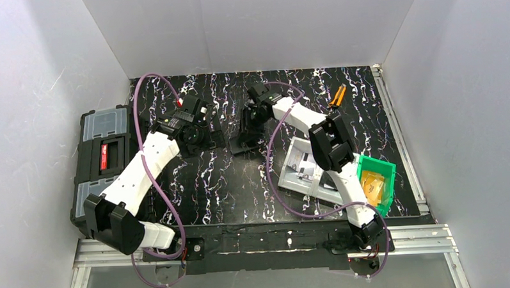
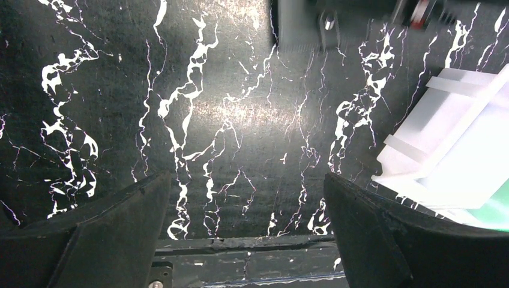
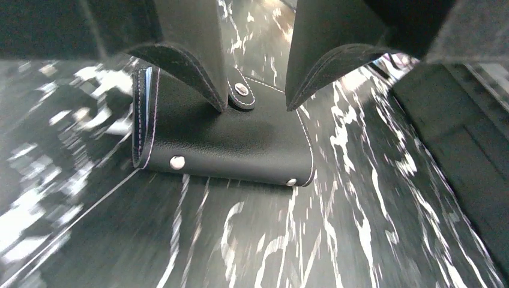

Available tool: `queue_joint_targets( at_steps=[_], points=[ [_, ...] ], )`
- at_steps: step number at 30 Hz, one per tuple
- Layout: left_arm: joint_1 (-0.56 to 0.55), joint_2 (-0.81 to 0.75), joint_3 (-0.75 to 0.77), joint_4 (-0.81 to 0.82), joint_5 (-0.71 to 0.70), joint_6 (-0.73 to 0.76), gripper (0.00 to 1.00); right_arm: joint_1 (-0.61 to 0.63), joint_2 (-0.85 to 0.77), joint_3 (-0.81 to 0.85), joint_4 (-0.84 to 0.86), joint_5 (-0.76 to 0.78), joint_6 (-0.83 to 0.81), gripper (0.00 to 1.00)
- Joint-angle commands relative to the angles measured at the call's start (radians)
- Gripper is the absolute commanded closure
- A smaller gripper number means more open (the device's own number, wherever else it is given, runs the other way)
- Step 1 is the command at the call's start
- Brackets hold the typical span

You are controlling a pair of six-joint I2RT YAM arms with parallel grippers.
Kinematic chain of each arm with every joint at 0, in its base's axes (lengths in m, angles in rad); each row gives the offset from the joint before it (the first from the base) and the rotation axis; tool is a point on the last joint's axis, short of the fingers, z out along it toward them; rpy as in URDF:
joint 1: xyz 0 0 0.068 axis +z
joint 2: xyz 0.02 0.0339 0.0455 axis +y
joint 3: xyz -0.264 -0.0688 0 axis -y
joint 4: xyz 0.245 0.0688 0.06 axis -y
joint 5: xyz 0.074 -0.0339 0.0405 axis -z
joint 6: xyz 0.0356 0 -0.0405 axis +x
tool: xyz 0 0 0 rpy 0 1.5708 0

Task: Take the credit cards out of the card holder
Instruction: Move the card holder to the center of the board.

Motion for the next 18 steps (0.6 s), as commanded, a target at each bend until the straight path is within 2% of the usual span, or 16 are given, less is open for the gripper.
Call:
queue_joint_targets(
  at_steps=[1,7,12,18],
  points=[
    [0.011,0.003,-0.015,-0.009,-0.026,-0.012,0.0,0.09,-0.052,-0.151,-0.179,0.03,-0.109,0.51],
    [0.065,0.009,-0.093,0.034,0.05,-0.072,0.0,0.154,-0.179,-0.331,-0.141,0.141,-0.181,0.52],
    [0.114,0.013,-0.196,0.121,0.163,-0.144,0.0,0.188,-0.28,-0.398,-0.093,0.254,-0.228,0.54],
    [0.126,0.01,-0.289,0.169,0.188,-0.175,0.0,0.231,-0.38,-0.424,-0.04,0.34,-0.27,0.52]
  ],
)
